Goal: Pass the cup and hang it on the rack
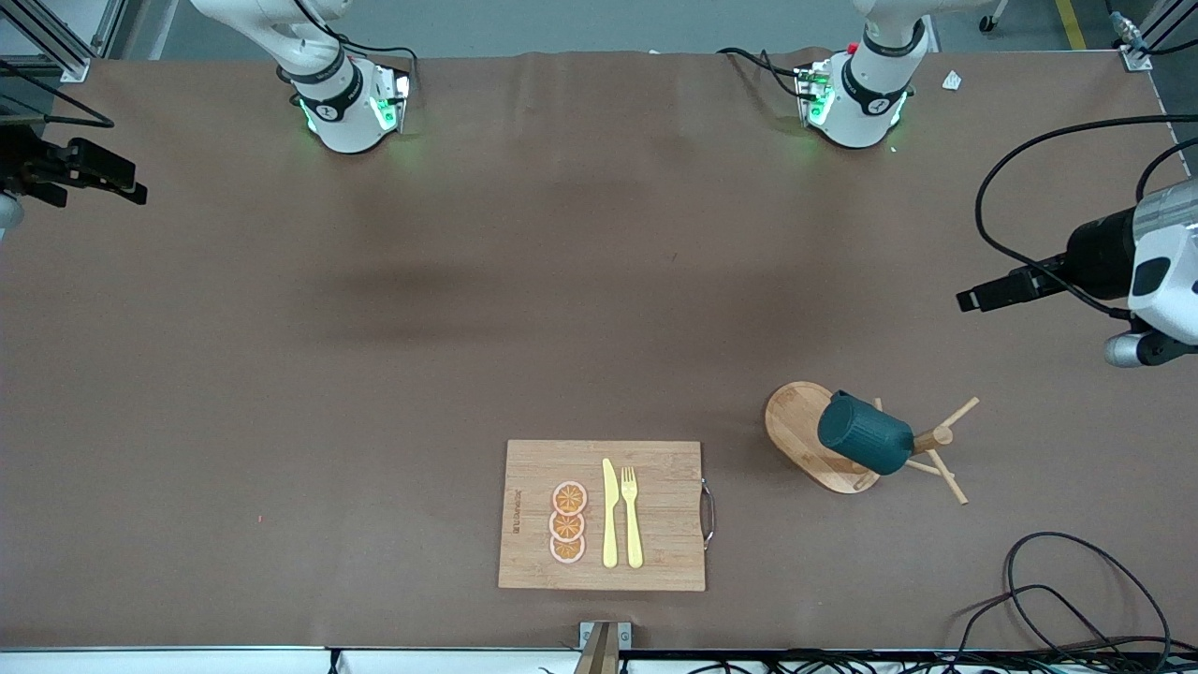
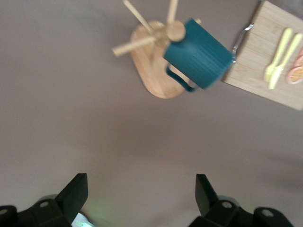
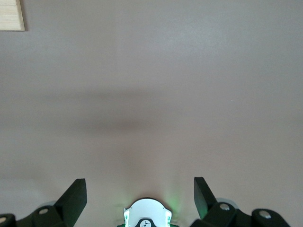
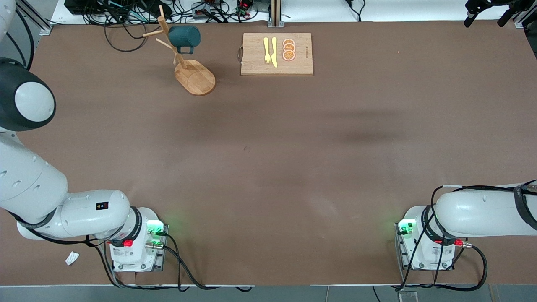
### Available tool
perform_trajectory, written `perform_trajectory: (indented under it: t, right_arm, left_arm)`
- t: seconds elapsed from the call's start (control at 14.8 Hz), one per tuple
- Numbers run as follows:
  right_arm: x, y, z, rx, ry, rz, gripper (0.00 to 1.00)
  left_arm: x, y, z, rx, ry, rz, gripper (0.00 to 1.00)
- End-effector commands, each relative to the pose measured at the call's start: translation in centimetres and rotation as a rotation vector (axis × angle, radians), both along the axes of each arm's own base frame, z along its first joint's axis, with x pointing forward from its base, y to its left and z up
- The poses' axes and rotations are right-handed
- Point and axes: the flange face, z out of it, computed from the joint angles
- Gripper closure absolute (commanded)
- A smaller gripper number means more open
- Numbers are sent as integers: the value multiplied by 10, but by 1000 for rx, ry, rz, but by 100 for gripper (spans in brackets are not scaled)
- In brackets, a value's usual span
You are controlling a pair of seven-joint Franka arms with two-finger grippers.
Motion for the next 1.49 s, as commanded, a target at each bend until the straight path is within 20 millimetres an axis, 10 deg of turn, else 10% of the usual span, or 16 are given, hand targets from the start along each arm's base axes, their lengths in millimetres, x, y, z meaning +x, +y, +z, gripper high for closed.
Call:
perform_trajectory:
  t: [0.0, 1.42]
  right_arm:
    - [-4, -3, -1, 2, 5, 9, 0]
    - [-4, -3, -1, 3, 6, 9, 0]
  left_arm:
    - [-5, 16, 11, 73, -70, -134, 0]
    - [-61, 25, 68, 166, -242, -206, 0]
